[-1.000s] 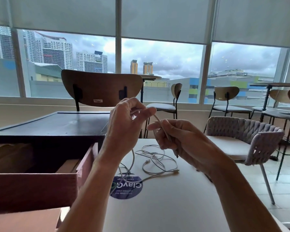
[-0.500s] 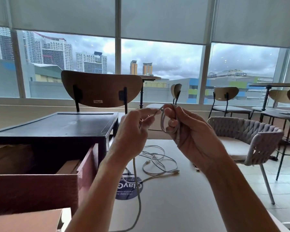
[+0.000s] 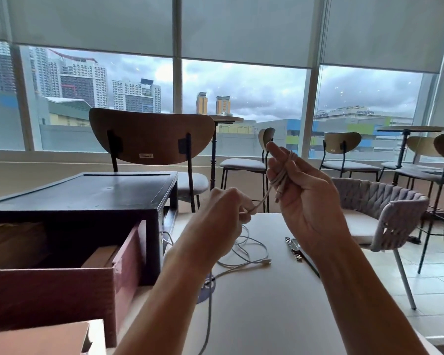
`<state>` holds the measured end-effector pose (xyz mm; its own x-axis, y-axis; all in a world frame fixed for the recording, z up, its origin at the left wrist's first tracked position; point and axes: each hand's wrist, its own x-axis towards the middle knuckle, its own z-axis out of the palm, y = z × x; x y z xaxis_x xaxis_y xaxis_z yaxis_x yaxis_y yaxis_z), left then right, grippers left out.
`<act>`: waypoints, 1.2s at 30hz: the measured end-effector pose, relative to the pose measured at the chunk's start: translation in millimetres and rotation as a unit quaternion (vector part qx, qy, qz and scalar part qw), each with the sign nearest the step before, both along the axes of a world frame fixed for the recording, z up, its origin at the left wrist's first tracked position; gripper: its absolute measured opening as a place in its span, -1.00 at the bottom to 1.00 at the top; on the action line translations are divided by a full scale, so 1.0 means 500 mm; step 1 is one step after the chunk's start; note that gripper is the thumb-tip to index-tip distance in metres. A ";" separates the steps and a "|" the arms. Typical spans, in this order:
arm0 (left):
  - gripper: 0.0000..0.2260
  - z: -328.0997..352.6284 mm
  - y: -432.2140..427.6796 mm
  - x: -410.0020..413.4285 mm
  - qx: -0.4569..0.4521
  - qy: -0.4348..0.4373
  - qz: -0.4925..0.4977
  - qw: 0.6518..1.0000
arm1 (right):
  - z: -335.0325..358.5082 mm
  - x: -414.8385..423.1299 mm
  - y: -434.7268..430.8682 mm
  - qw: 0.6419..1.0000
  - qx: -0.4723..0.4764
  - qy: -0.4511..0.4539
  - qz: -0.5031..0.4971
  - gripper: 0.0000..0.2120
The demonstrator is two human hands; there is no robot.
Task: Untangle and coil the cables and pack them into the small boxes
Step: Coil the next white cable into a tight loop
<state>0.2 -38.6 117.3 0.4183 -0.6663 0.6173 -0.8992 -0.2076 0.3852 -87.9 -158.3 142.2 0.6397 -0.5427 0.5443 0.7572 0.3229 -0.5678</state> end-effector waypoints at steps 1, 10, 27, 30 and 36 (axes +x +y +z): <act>-0.75 0.001 -0.002 -0.004 0.011 0.000 0.003 1.000 | 0.000 0.000 0.001 1.000 -0.002 0.006 -0.027 -0.74; -0.85 0.038 0.015 -0.037 0.057 0.017 -0.043 0.997 | 0.001 -0.011 -0.004 0.976 -0.069 0.049 -0.199 -0.73; -0.91 0.064 0.046 -0.003 -0.192 0.037 -0.046 0.980 | -0.014 -0.010 -0.020 0.926 -0.266 0.174 -0.203 -0.74; -0.90 0.065 0.044 -0.002 -0.233 0.043 -0.063 0.970 | -0.015 -0.008 -0.011 0.909 -0.319 0.201 -0.179 -0.74; -0.95 0.063 0.040 0.006 -0.285 0.050 -0.070 0.955 | -0.012 -0.012 -0.005 0.908 -0.345 0.220 -0.094 -0.74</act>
<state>2.9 -18.8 148.6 0.4260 -0.2877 0.8578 -0.8557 0.1798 0.4852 -93.7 -160.6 136.3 0.8089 -0.2914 0.5106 0.4132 -0.3360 -0.8464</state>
